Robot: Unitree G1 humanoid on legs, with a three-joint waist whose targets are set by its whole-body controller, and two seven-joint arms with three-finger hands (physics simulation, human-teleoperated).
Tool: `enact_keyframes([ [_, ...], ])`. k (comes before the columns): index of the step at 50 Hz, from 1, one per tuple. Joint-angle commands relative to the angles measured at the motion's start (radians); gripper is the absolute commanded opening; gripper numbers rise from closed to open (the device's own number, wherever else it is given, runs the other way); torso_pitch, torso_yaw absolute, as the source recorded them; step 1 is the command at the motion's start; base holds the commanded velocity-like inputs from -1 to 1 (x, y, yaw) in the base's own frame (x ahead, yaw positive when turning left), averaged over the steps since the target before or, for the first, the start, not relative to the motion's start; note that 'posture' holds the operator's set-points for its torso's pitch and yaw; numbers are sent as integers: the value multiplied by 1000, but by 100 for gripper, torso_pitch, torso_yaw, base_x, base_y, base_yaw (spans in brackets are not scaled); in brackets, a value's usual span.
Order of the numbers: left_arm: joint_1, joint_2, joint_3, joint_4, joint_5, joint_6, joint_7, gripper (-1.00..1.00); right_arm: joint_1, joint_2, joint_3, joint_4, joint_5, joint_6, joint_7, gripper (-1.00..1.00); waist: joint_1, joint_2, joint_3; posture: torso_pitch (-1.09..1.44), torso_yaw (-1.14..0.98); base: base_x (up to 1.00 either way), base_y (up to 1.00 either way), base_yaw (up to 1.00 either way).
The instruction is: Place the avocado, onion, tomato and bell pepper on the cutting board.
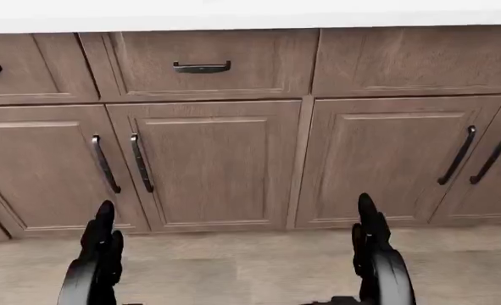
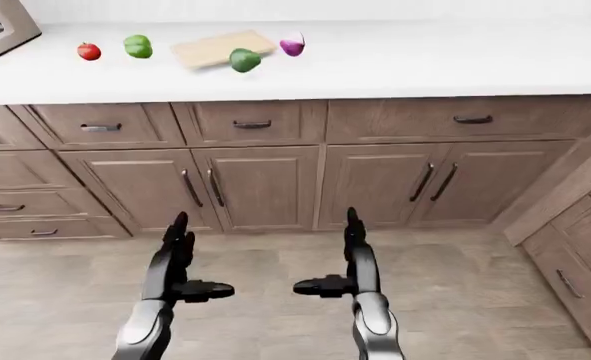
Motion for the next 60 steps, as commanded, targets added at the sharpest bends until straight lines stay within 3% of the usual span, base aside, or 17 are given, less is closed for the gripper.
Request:
enact_keyframes([
  [1,-19,7,-21,-175,16,17,-9,100,-17,-1,-10,-199,28,-2,-3,100,-2,-8,-1,0,0,0,0,0],
  [3,-32,12,-10,-227,25,65,-13,100,-13,-12,-7,-260,4,47,-4,100,5,-1,-65,0,0,0,0,0],
  [5,-36,15,1,-285,24,112,-18,100,-13,-17,-10,-340,4,98,8,100,6,-8,-24,0,0,0,0,0],
  [7,-49,16,3,-349,26,168,-19,100,-25,-14,-26,-423,29,143,10,100,7,-9,-69,0,0,0,0,0],
  [13,-106,23,10,-505,36,322,-22,100,-44,-42,-54,-552,-5,242,26,100,8,-4,-101,0,0,3,0,0],
  [15,-131,28,11,-544,45,365,-24,100,-68,-49,-80,-591,4,285,36,100,7,-1,-59,0,0,19,4,0],
  [21,-193,61,63,-664,50,493,-33,100,-107,-58,-99,-693,7,382,43,100,7,47,-44,0,0,28,8,0],
  [27,-193,62,69,-715,55,521,-29,100,-86,-44,-87,-732,0,384,44,100,12,16,-56,0,0,28,8,0],
  [31,-190,64,75,-707,60,512,-30,100,-77,-39,-83,-730,2,375,45,100,18,-57,-54,0,0,29,8,0],
  [32,-184,67,73,-706,65,506,-33,100,-75,-37,-86,-720,2,364,41,100,8,-31,-49,0,0,28,9,0],
  [39,-200,80,96,-721,75,526,-50,100,-62,-35,-86,-726,6,353,39,100,-4,-16,-41,0,0,28,9,0],
  [42,-193,79,98,-723,78,522,-51,100,-69,-37,-83,-719,4,352,39,100,-11,26,-42,0,0,28,12,0],
  [44,-197,81,99,-723,79,524,-51,100,-69,-36,-85,-716,6,349,37,100,-12,92,-68,0,0,28,13,0],
  [51,-193,79,100,-740,76,538,-53,100,-77,-39,-81,-721,2,355,33,100,15,37,-47,0,0,27,18,0],
  [56,-198,80,101,-736,76,538,-50,100,-70,-38,-85,-731,7,356,39,100,20,-77,-58,0,0,23,30,0],
  [57,-198,81,101,-735,76,538,-51,100,-71,-37,-85,-731,7,356,38,100,4,-39,-51,0,0,23,30,0],
  [60,-216,80,96,-735,70,553,-47,100,-78,-38,-84,-732,6,357,37,100,-3,-55,-61,0,0,17,30,0],
])
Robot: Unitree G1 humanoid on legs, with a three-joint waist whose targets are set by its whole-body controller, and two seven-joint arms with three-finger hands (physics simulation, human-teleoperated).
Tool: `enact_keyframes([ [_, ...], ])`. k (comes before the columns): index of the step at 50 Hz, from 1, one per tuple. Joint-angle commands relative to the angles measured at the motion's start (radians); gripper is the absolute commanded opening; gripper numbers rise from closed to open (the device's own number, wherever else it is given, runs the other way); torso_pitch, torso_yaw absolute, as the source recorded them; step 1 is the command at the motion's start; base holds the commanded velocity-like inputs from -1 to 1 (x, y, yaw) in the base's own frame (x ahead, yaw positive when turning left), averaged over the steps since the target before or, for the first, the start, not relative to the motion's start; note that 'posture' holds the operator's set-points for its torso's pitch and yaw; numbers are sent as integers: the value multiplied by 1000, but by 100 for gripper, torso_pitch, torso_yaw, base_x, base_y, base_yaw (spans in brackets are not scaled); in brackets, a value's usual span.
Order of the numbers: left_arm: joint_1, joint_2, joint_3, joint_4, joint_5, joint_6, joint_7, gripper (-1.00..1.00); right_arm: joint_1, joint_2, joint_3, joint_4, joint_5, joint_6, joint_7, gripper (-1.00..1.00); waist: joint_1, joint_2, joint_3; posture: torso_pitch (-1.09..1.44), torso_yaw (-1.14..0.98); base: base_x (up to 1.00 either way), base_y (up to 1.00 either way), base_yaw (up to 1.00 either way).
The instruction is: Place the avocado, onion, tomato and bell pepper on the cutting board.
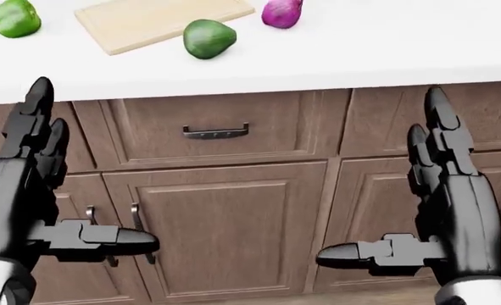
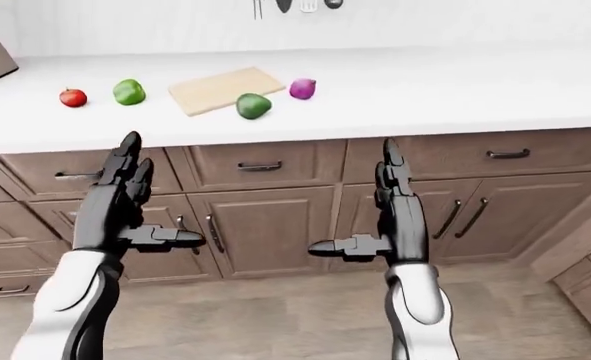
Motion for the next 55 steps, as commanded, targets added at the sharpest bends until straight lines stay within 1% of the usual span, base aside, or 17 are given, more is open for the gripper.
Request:
enact_keyframes([
  [1,-32,12,20,-49,2,-33,12,100,-30,0,12,-47,1,-36,-2,100,7,-4,-20,0,0,7,27,0],
  [7,-38,18,21,-55,-1,-20,11,100,-44,-5,15,-65,-1,-7,-9,100,5,90,-19,0,0,1,24,0],
  [9,-47,22,25,-69,-1,-4,11,100,-59,-13,6,-81,-1,18,-7,100,1,141,-52,0,0,0,24,0],
  [11,-53,31,34,-96,-2,21,5,100,-80,-25,-7,-105,1,54,-2,100,15,125,-25,0,0,0,24,0],
  [19,-212,96,64,-184,-8,205,-11,100,-196,-78,-59,-196,19,214,6,100,13,39,-21,0,0,0,24,0],
  [22,-236,105,66,-202,-14,232,-7,100,-236,-95,-61,-208,24,253,1,100,11,-29,-34,0,0,0,24,0],
  [23,-233,104,66,-205,-15,230,-6,100,-234,-93,-53,-208,19,248,-1,100,3,9,-28,0,0,0,25,0],
  [25,-227,103,79,-221,-24,235,-4,100,-225,-88,-45,-212,14,241,-5,100,5,-10,-28,0,0,0,24,0],
  [31,-212,114,96,-253,-38,250,7,100,-229,-86,-41,-258,11,279,-6,100,6,45,-13,0,0,0,24,0],
  [33,-207,117,94,-250,-34,245,10,100,-219,-82,-37,-271,6,281,-7,100,2,85,-13,0,0,0,24,0],
  [35,-212,107,91,-255,-43,252,13,100,-212,-82,-37,-272,2,276,-3,100,4,167,-34,0,0,0,24,0],
  [36,-213,108,85,-254,-41,253,16,100,-214,-77,-42,-274,8,278,-3,100,8,112,-23,0,0,0,24,0],
  [37,-216,107,88,-258,-46,257,17,100,-214,-76,-42,-269,7,273,-4,100,9,125,-18,0,0,0,24,0],
  [49,-229,121,93,-244,-51,256,20,100,-225,-75,-35,-273,14,274,-5,100,18,56,4,0,0,13,4,0],
  [52,-229,119,86,-236,-49,249,22,100,-217,-73,-38,-273,16,269,-6,100,23,22,3,0,0,20,0,0],
  [54,-235,116,81,-232,-48,249,24,100,-218,-74,-36,-275,16,270,-7,100,23,-30,-12,0,0,20,0,0],
  [55,-235,117,80,-233,-48,249,24,100,-218,-77,-38,-279,16,272,-6,100,13,3,-1,0,0,20,0,0],
])
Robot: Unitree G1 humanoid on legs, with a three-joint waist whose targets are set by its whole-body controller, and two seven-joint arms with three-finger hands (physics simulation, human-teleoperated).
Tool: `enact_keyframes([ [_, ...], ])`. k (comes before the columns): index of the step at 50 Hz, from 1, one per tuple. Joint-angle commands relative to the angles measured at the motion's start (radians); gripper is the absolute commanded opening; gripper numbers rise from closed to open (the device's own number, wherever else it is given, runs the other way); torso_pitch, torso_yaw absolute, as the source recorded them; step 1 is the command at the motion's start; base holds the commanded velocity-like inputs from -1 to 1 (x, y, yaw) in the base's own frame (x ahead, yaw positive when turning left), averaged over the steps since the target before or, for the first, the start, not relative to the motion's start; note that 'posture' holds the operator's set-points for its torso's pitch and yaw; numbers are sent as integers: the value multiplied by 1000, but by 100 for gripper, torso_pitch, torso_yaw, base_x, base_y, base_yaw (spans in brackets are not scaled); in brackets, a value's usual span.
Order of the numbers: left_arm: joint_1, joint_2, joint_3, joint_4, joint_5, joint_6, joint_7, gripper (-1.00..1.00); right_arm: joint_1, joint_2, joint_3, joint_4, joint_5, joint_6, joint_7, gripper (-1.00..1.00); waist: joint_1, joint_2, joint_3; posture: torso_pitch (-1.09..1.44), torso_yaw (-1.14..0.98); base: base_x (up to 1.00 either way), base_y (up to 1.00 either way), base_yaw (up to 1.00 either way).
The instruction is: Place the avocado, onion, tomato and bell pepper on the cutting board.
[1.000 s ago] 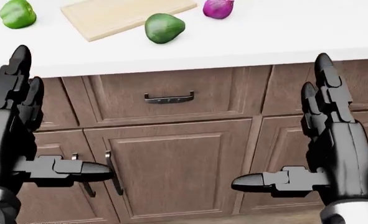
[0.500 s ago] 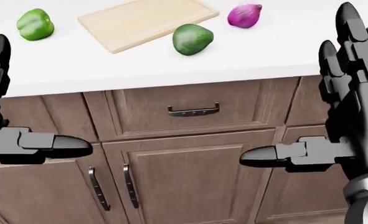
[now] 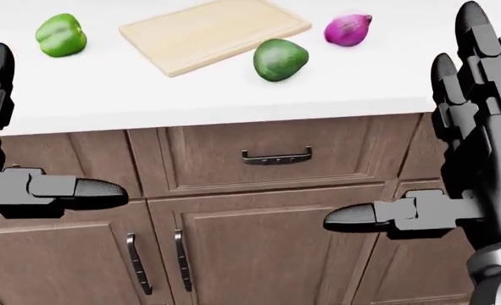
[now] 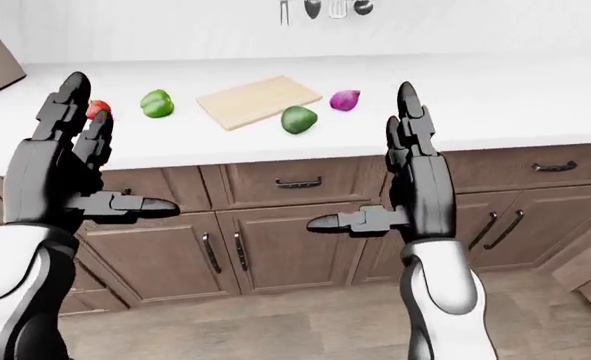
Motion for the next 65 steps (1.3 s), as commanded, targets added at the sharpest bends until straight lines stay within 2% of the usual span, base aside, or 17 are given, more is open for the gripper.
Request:
enact_keyframes([
  [1,-21,12,10,-25,0,-26,1,100,-20,-3,-4,-35,1,-30,-3,100,9,-10,-14,0,0,20,0,0],
  [8,-4,6,7,-19,7,-46,0,100,0,3,-6,-26,8,-57,-4,100,1,35,-10,0,0,20,0,0],
  [13,-8,7,10,-29,6,-35,-1,100,7,3,-9,-35,12,-55,-3,100,-16,120,-36,0,0,21,0,0],
  [22,-22,19,24,-41,1,-14,1,100,1,2,1,-25,5,-57,-5,100,9,61,-10,0,0,20,0,0],
  [26,-27,18,24,-39,-1,-16,7,100,-10,-1,-4,-31,7,-43,-4,100,14,-32,-33,0,0,21,0,0],
  [27,-23,17,21,-38,-1,-20,8,100,-8,-2,-5,-37,8,-39,-3,100,2,4,-27,0,0,20,0,0],
  [29,-20,17,20,-38,0,-21,9,100,-3,0,-11,-46,13,-37,-2,100,4,-5,-18,0,0,21,0,0],
  [35,-20,19,25,-36,-3,-23,11,100,3,6,-10,-36,19,-49,-4,100,-4,45,-7,0,0,20,0,0],
  [37,-21,19,23,-34,-2,-25,13,100,1,4,-12,-39,21,-43,-5,100,-9,79,-10,0,0,20,0,0],
  [39,-24,21,27,-40,-4,-18,13,100,4,1,-13,-47,23,-39,-4,100,-11,145,-33,0,0,20,0,0],
  [40,-23,22,29,-41,-4,-18,13,100,6,3,-10,-48,24,-40,-4,100,2,104,-26,0,0,21,0,0],
  [42,-22,21,28,-39,-4,-20,16,100,7,4,-13,-49,27,-39,-5,100,3,117,-19,0,0,20,0,0],
  [48,-21,23,35,-38,-8,-23,18,100,5,8,-17,-38,43,-43,-16,100,9,66,-22,0,0,16,0,0],
  [52,-18,25,32,-40,-9,-24,20,100,6,-1,-11,-32,34,-50,-15,100,12,-30,-43,0,0,11,2,0],
  [53,-20,24,33,-40,-10,-22,21,100,4,-2,-10,-29,31,-51,-15,100,0,9,-32,0,0,9,8,0],
  [56,-28,28,35,-37,-11,-18,20,100,0,1,-8,-27,33,-52,-14,100,-4,-2,-34,0,0,10,8,0],
  [65,-38,34,34,-30,-14,-15,20,100,3,-1,-7,-33,28,-49,-9,100,-8,80,-29,0,0,9,15,0],
])
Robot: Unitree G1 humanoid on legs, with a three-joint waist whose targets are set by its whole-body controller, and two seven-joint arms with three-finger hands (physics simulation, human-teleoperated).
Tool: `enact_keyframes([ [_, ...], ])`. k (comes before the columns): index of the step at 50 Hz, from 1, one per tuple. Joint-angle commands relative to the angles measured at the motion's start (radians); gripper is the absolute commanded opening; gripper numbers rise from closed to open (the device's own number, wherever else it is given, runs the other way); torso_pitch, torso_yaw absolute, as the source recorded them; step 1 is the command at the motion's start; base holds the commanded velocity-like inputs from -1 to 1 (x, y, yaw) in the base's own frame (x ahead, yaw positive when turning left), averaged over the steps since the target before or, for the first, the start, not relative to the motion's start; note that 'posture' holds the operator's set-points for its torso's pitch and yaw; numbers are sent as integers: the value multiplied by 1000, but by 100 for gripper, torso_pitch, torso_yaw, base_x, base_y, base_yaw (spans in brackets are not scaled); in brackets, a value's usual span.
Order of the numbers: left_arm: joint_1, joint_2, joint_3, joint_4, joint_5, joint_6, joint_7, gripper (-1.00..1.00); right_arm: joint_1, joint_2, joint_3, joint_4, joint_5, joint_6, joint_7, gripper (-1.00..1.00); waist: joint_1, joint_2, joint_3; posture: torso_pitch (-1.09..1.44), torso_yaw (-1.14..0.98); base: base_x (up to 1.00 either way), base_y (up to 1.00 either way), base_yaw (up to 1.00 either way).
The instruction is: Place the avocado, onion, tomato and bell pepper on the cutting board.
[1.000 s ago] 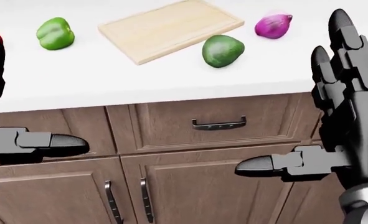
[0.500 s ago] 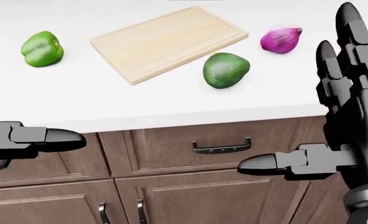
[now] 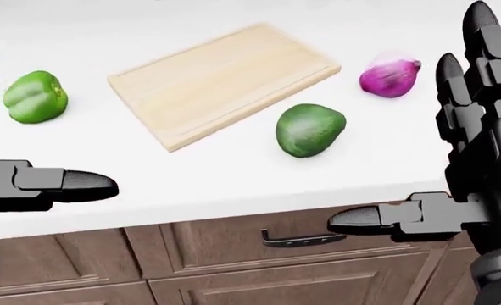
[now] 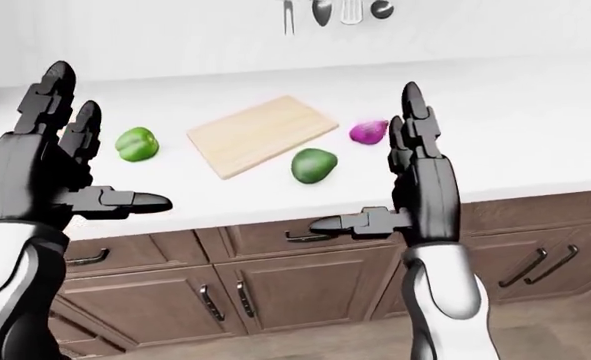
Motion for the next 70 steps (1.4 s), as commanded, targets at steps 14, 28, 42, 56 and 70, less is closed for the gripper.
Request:
enact_keyframes([
  [14,-1,0,0,-11,18,-39,7,100,19,11,0,-22,-3,-63,16,100,15,-81,-11,0,0,6,22,0],
  [28,-6,-2,-1,-20,29,-30,2,100,34,11,-1,-29,-7,-72,28,100,10,19,-18,0,0,6,18,0],
  [42,-21,2,1,-15,26,-22,1,100,7,12,-12,-17,26,-76,13,100,19,-109,-13,0,0,10,7,0],
  [56,-14,4,2,-19,28,-25,0,100,31,12,-9,-8,22,-101,13,100,19,5,-4,0,0,13,0,0],
  [70,-6,-3,-1,-21,33,-35,-2,100,46,15,-11,-13,22,-108,16,100,20,-100,-6,0,0,13,0,0],
])
